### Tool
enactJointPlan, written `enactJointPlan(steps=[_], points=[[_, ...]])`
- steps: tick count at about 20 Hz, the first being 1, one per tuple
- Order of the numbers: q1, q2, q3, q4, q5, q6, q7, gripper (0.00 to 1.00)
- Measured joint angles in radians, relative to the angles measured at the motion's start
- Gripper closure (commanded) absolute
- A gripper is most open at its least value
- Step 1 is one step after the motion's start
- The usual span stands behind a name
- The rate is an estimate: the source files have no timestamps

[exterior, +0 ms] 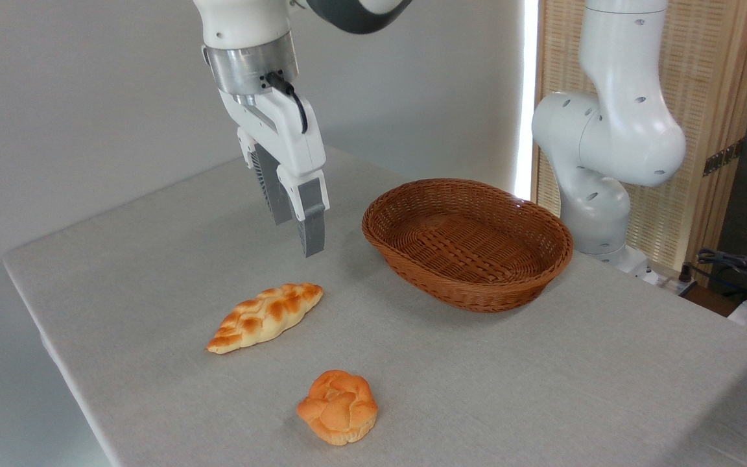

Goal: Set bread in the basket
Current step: 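Lower the open gripper down onto the braided croissant bread, then close the gripper on the middle of the croissant bread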

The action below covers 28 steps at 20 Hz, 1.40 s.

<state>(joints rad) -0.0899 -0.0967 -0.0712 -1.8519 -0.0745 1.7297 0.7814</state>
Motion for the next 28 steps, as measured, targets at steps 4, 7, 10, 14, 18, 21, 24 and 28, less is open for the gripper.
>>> enactJointPlan(steps=[4, 7, 10, 14, 18, 21, 24, 28], points=[[-0.018, -0.003, -0.003, -0.100, -0.001, 0.145, -0.020, 0.00], [-0.030, 0.000, -0.003, -0.149, -0.039, 0.245, -0.091, 0.00], [-0.034, 0.001, -0.003, -0.179, -0.060, 0.313, -0.148, 0.00], [-0.055, 0.015, -0.004, -0.228, -0.061, 0.413, -0.178, 0.00], [-0.063, 0.025, -0.004, -0.264, -0.061, 0.463, -0.179, 0.00], [-0.083, 0.039, -0.004, -0.270, -0.061, 0.487, -0.179, 0.00], [-0.099, 0.059, -0.004, -0.273, -0.061, 0.504, -0.179, 0.00], [-0.100, 0.078, -0.004, -0.273, -0.057, 0.514, -0.179, 0.00]])
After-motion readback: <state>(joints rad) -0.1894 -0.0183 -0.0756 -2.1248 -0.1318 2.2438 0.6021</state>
